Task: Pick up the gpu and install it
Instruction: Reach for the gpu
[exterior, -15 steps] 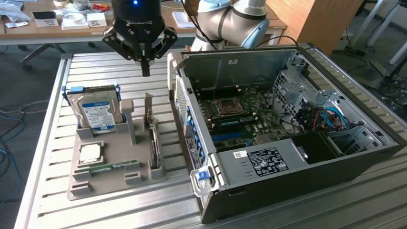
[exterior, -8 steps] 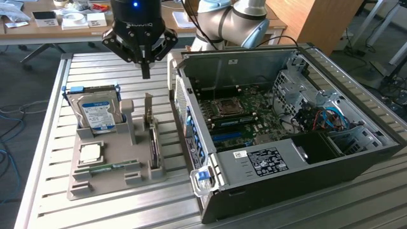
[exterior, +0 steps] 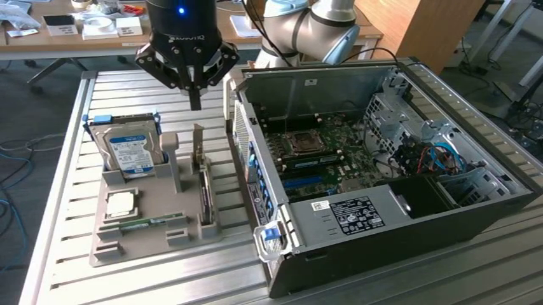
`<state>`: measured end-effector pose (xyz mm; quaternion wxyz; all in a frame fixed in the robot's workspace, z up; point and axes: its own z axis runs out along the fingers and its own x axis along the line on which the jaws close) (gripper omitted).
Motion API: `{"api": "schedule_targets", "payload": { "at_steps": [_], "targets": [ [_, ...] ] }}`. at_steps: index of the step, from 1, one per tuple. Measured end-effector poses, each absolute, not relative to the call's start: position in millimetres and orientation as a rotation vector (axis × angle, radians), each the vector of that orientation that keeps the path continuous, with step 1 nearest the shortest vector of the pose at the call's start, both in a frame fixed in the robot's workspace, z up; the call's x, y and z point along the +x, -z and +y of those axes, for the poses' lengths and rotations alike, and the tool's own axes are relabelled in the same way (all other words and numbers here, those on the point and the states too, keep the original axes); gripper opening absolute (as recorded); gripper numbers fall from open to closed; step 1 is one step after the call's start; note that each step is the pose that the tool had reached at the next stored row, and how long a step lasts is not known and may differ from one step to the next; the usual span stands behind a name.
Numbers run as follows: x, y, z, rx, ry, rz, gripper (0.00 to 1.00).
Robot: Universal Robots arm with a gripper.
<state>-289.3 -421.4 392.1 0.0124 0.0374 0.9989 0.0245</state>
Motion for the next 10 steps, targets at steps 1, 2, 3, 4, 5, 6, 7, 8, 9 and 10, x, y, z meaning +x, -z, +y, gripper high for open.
{"api": "schedule_targets", "payload": {
  "at_steps": [1, 2, 3, 4, 5, 6, 7, 8, 9, 10],
  "targets": [
    [-289, -392, -423, 0.117, -0.076, 3.114, 0.11],
    [-289, -392, -425, 0.117, -0.076, 3.114, 0.11],
    [-290, -392, -427, 0.117, -0.076, 3.114, 0.11],
    [-290, -392, -428, 0.117, -0.076, 3.114, 0.11],
    [-290, -392, -430, 0.117, -0.076, 3.114, 0.11],
    [-290, -392, -432, 0.117, -0.076, 3.114, 0.11],
    [-290, -392, -433, 0.117, -0.076, 3.114, 0.11],
    [-290, -392, -435, 0.117, -0.076, 3.114, 0.11],
    [-290, -392, -437, 0.117, -0.076, 3.114, 0.11],
    [-290, -392, -439, 0.117, -0.076, 3.114, 0.11]
  ]
}}
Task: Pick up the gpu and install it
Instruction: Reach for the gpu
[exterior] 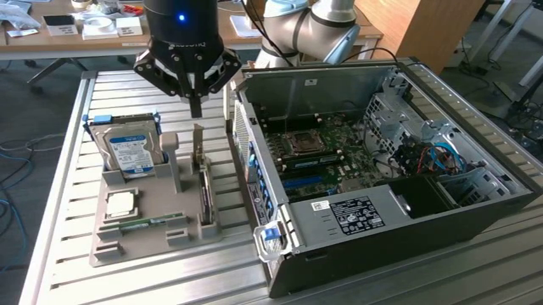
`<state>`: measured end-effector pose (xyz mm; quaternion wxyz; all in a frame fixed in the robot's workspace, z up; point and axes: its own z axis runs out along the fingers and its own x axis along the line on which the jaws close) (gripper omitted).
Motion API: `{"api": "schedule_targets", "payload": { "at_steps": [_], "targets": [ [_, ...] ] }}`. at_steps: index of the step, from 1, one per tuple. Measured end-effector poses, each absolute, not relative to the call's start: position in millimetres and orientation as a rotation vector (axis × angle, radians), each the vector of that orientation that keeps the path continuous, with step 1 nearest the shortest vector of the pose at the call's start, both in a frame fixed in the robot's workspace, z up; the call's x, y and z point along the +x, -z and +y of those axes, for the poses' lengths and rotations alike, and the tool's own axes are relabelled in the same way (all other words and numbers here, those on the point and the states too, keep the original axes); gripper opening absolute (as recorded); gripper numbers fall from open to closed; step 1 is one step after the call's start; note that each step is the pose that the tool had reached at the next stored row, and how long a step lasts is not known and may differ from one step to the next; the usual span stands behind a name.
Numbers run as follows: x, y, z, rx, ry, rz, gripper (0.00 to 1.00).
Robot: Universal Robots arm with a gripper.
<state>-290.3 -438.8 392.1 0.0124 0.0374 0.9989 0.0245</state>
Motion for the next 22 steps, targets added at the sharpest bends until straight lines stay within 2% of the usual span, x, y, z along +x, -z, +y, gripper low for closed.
{"api": "schedule_targets", "payload": {
  "at_steps": [13, 22],
  "targets": [
    [-292, -392, -459, 0.117, -0.076, 3.114, 0.11],
    [-294, -392, -462, 0.117, -0.076, 3.114, 0.11]
  ]
}}
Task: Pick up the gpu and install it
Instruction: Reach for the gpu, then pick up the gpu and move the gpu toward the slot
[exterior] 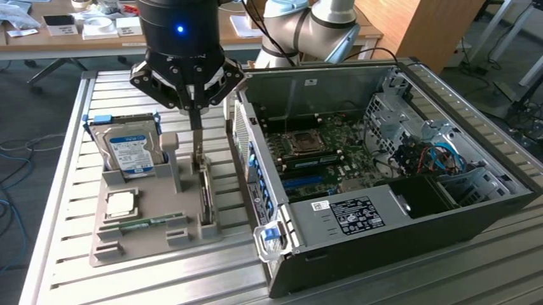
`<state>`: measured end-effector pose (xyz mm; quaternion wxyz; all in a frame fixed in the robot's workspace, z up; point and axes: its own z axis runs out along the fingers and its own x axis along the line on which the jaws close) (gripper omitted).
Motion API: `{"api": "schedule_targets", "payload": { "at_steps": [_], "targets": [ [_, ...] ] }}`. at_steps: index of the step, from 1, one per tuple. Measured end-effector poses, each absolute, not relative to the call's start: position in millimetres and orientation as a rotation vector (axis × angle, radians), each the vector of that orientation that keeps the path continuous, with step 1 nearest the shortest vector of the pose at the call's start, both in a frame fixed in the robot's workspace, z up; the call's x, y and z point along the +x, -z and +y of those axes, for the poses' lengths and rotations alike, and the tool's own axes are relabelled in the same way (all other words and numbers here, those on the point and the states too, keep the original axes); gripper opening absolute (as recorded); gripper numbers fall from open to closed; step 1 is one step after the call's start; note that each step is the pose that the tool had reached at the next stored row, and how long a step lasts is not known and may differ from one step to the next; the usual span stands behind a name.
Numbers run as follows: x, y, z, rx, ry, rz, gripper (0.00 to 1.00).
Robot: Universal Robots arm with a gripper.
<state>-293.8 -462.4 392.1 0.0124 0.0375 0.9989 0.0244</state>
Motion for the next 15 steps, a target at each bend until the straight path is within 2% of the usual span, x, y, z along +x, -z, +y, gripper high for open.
{"api": "schedule_targets", "payload": {
  "at_steps": [15],
  "targets": [
    [-294.7, -392.1, -466.0, 0.117, -0.076, 3.114, 0.11]
  ]
}}
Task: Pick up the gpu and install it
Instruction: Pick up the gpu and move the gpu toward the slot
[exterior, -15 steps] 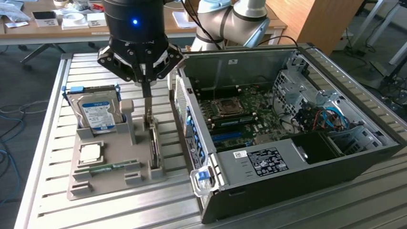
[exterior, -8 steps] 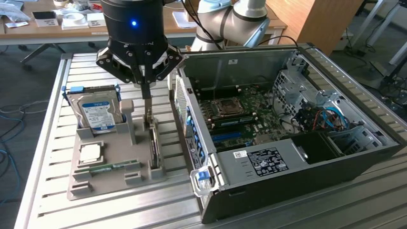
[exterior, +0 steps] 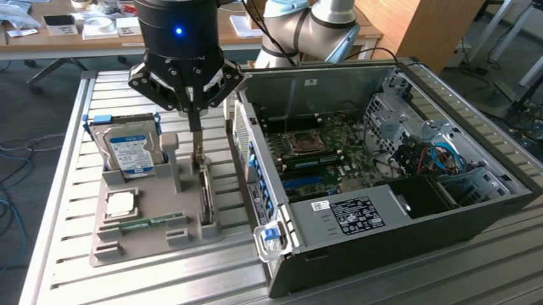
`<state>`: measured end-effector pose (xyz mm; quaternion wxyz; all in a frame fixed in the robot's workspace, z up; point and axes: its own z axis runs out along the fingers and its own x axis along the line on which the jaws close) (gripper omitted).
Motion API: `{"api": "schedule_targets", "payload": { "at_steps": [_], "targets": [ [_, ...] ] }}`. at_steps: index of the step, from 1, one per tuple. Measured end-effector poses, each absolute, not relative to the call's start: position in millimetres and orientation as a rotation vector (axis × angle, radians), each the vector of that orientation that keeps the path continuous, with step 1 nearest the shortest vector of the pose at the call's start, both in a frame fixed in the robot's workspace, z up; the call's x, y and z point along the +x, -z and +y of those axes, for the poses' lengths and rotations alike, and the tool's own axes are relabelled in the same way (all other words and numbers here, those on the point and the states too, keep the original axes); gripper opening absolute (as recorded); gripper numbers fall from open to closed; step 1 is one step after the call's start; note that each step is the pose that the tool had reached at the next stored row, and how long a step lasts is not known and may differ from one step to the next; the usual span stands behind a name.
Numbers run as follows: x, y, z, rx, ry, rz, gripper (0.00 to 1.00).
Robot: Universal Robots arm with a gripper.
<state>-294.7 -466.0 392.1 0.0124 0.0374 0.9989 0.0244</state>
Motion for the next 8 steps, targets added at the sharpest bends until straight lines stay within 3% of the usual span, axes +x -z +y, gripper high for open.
{"api": "schedule_targets", "payload": {
  "at_steps": [6, 8],
  "targets": [
    [-294.7, -392.1, -466.0, 0.117, -0.076, 3.114, 0.12],
    [-294.7, -392.1, -466.0, 0.117, -0.076, 3.114, 0.24]
  ]
}}
